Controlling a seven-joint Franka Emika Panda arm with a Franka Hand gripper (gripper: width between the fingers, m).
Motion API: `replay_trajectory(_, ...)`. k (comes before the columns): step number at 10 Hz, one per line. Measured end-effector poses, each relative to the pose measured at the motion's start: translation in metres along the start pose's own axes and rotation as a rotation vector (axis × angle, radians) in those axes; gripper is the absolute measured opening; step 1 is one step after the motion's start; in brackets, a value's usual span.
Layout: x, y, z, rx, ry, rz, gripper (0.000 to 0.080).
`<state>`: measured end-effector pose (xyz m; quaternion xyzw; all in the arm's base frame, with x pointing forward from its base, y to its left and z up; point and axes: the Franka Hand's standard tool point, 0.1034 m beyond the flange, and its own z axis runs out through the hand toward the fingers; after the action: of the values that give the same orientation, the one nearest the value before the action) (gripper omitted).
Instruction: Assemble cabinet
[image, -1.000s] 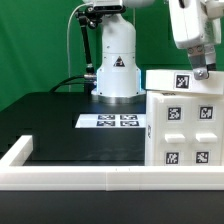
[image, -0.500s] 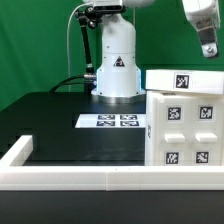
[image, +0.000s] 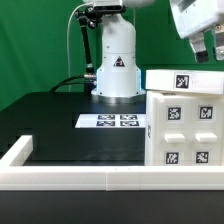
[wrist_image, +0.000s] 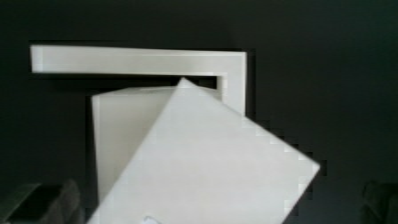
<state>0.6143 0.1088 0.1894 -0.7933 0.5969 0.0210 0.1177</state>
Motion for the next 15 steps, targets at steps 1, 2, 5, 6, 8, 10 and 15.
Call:
replay_trajectory(1,-0.0011,-0.0014,-0.0006,-0.017,-0.005,-0.123,0.0796)
replay_trajectory(2,-0.0016,-0.0019,-0.0004,-0.025,-0.009,-0.219,0.0796)
replay_trajectory(5,-0.0011,-0.0010,0.0008,-0.026,-0.011,-0.398,0.0796)
replay_trajectory(6,-0.0009,-0.0006,0.0011,-0.033,-0.005,-0.515,0.0796)
replay_trajectory(8,-0.0015,0.0012,0.0029,-0.070,0.023,-0.821,0.0796)
replay_trajectory(10,0.0016,0.0024,0.0028,-0.102,0.028,-1.169,0.0796)
replay_trajectory(15,0.0045,0.0029,0.0026,-0.133,0.004,-1.548,0.0796)
